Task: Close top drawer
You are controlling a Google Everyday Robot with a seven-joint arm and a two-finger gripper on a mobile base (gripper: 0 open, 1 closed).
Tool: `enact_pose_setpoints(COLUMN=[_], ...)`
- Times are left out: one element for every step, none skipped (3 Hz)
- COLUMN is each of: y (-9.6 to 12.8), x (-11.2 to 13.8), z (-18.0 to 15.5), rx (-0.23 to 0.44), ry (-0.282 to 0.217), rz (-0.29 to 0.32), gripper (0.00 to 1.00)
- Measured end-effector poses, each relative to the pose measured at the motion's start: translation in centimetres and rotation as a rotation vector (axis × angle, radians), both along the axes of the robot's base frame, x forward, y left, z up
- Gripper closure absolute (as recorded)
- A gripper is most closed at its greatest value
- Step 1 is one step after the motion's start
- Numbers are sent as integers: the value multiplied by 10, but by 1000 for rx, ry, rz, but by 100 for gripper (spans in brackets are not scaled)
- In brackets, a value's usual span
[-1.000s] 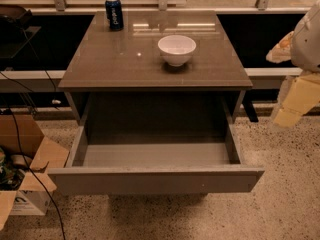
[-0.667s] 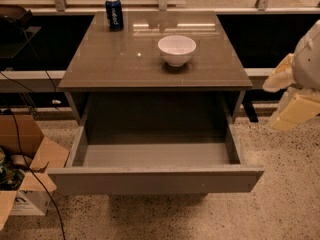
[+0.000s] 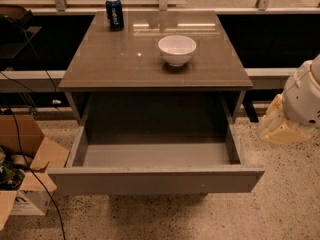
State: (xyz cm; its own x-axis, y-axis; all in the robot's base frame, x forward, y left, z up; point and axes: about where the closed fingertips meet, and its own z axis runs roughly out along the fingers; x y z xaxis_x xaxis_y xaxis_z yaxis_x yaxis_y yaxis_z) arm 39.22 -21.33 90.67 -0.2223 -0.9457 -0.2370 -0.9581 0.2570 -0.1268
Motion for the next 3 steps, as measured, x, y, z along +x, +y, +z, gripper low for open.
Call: enact_pose_setpoints(y=[0,9,28], x=[0,-1,-2], z=[0,-31,-85], rx=[-2,10,59], ry=[-2,21,60], rz=[2,40,49], gripper=[100,100,100])
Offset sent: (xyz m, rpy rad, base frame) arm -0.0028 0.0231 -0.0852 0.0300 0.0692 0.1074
